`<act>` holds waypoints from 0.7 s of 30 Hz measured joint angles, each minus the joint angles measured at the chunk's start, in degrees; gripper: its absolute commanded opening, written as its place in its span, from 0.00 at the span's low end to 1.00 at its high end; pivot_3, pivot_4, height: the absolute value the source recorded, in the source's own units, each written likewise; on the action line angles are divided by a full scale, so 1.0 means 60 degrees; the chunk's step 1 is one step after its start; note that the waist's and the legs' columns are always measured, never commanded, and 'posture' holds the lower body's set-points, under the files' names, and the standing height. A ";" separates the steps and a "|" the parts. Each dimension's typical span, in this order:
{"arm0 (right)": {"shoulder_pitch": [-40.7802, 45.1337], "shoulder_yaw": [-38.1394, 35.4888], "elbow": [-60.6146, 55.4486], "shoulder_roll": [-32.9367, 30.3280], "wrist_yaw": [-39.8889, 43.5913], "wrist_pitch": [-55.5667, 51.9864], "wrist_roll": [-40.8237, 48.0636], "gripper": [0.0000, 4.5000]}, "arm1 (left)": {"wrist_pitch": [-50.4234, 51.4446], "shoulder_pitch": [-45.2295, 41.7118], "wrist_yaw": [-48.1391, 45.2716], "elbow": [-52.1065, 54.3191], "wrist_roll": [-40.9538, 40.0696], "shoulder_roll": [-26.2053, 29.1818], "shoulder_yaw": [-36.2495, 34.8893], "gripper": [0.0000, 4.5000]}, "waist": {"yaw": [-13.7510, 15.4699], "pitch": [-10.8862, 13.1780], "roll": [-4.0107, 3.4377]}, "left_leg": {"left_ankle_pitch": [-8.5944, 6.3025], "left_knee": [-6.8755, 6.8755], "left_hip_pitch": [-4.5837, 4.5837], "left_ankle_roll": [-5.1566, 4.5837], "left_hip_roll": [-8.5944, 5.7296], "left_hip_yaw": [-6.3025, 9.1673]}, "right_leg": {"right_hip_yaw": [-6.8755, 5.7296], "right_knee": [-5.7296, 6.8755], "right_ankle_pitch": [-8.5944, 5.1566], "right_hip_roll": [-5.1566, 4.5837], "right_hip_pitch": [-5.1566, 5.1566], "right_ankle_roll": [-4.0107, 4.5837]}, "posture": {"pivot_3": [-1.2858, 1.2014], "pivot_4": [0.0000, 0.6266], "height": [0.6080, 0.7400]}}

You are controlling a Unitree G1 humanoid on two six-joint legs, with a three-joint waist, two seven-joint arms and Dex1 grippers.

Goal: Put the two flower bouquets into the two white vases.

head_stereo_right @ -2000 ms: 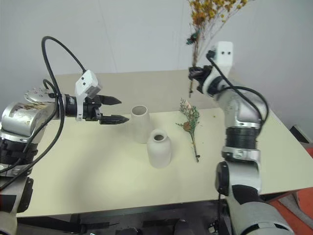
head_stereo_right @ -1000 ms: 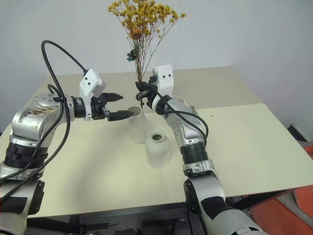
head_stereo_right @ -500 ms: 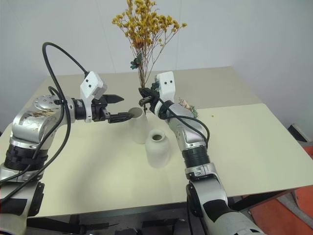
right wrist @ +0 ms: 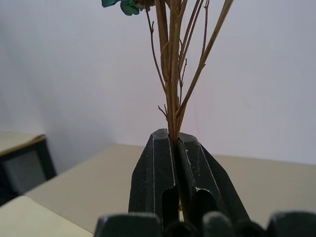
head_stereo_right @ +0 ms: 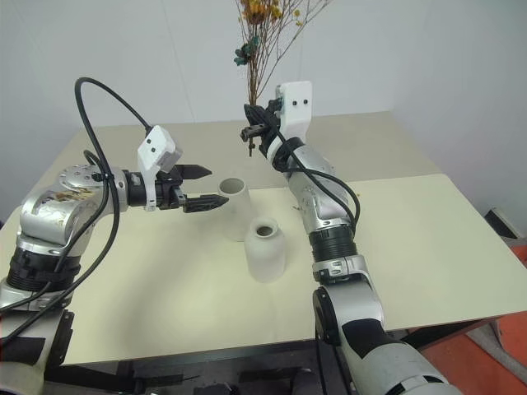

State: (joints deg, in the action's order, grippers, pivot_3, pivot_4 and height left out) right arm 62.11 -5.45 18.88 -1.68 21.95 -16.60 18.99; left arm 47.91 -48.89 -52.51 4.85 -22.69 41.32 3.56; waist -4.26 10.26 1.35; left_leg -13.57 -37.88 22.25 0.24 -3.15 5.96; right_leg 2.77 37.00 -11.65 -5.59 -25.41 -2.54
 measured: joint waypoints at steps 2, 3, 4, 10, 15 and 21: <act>-0.0344 0.0239 -0.0644 0.0083 0.0222 -0.0249 0.0098 0.00 | 0.0049 0.0038 0.0032 0.0065 -0.0024 0.0001 -0.0011 1.00 | 0.0006 0.0000 0.0000 | 0.0000 0.0000 -0.0001 0.0000 -0.0001 0.0000 | 0.0000 0.0002 0.0000 0.0000 0.0001 0.0000 | 0.52 0.24 1.00; -0.0518 0.0367 -0.0895 0.0108 0.0293 -0.0366 0.0149 0.00 | 0.0123 0.0053 0.0042 0.0114 -0.0030 0.0002 -0.0019 1.00 | 0.0013 0.0000 0.0000 | 0.0000 0.0000 0.0000 0.0000 -0.0002 0.0000 | 0.0000 0.0002 0.0000 0.0000 0.0002 0.0000 | 0.52 0.24 1.00; -0.0651 0.0468 -0.1075 0.0132 0.0334 -0.0463 0.0210 0.00 | 0.0162 0.0070 0.0053 0.0137 -0.0034 0.0003 -0.0030 1.00 | 0.0016 0.0000 0.0000 | 0.0000 0.0000 -0.0002 0.0000 -0.0001 0.0000 | 0.0000 0.0002 0.0000 0.0000 0.0003 0.0000 | 0.52 0.24 1.00; -0.1336 0.0872 -0.1447 0.0211 0.0552 -0.0686 0.0313 0.00 | 0.0407 0.0265 0.0217 0.0296 -0.0126 0.0005 -0.0168 1.00 | 0.0020 0.0000 0.0000 | 0.0001 0.0000 -0.0008 0.0001 -0.0001 -0.0001 | -0.0001 0.0007 0.0000 0.0001 0.0004 0.0000 | 0.52 0.24 1.00; -0.1365 0.1012 -0.1447 0.0211 0.0547 -0.0687 0.0261 0.00 | 0.0834 0.0284 0.0477 0.0342 -0.0178 0.0019 -0.0235 1.00 | 0.0014 0.0000 0.0000 | 0.0000 0.0000 -0.0010 0.0001 0.0000 -0.0001 | -0.0001 0.0007 0.0000 0.0003 0.0004 0.0000 | 0.52 0.24 1.00; -0.1617 0.1491 -0.1381 0.0098 0.0706 -0.0533 -0.0172 0.00 | 0.1309 0.0241 0.0799 0.0316 -0.0278 0.0021 -0.0312 1.00 | 0.0022 0.0000 0.0000 | 0.0001 0.0000 -0.0009 0.0001 -0.0001 -0.0002 | -0.0001 0.0006 0.0000 0.0003 0.0005 0.0000 | 0.52 0.24 1.00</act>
State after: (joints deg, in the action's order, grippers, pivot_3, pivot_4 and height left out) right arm 52.41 3.50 10.59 -1.09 26.18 -19.80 17.95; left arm 55.77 -47.44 -47.72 6.74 -24.36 41.45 1.69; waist -4.13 10.26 1.36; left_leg -13.56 -37.88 22.20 0.25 -3.16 5.95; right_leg 2.77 37.04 -11.65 -5.57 -25.38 -2.53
